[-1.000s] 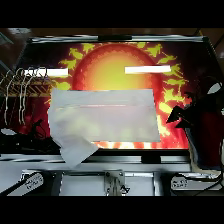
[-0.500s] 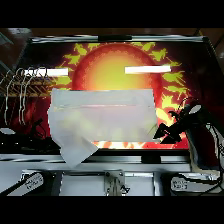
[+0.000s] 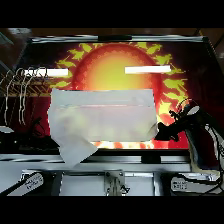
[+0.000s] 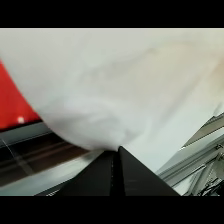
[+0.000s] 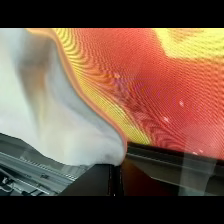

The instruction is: Fold the shirts.

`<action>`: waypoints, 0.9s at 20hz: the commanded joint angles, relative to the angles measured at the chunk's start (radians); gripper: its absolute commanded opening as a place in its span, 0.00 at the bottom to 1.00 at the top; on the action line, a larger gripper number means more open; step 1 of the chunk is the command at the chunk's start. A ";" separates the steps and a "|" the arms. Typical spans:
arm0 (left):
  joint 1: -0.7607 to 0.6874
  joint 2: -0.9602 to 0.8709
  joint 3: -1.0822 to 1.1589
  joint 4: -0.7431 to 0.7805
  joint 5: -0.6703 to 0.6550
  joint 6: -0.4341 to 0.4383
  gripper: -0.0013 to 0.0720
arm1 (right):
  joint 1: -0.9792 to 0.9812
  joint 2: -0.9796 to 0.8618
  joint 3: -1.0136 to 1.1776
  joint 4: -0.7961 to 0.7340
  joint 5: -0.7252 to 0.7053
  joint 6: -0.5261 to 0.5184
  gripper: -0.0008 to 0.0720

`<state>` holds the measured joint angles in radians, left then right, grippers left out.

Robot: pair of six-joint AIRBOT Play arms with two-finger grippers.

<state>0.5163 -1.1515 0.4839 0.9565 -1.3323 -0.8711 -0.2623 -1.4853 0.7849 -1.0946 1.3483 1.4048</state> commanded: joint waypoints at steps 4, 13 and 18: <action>0.000 0.000 0.128 -0.016 -0.092 0.005 0.05 | 0.000 0.090 0.002 -0.002 0.049 -0.021 0.08; -0.002 0.000 0.312 -0.173 -0.105 0.015 0.05 | 0.006 0.154 0.217 0.053 0.113 -0.014 0.08; -0.080 -0.078 0.429 -0.180 0.020 -0.047 0.05 | 0.075 0.049 0.359 0.019 0.023 0.028 0.08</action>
<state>0.4713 -1.1873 0.8417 0.7982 -1.3808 -0.8883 -0.2165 -1.3827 1.0599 -1.0683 1.4143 1.4113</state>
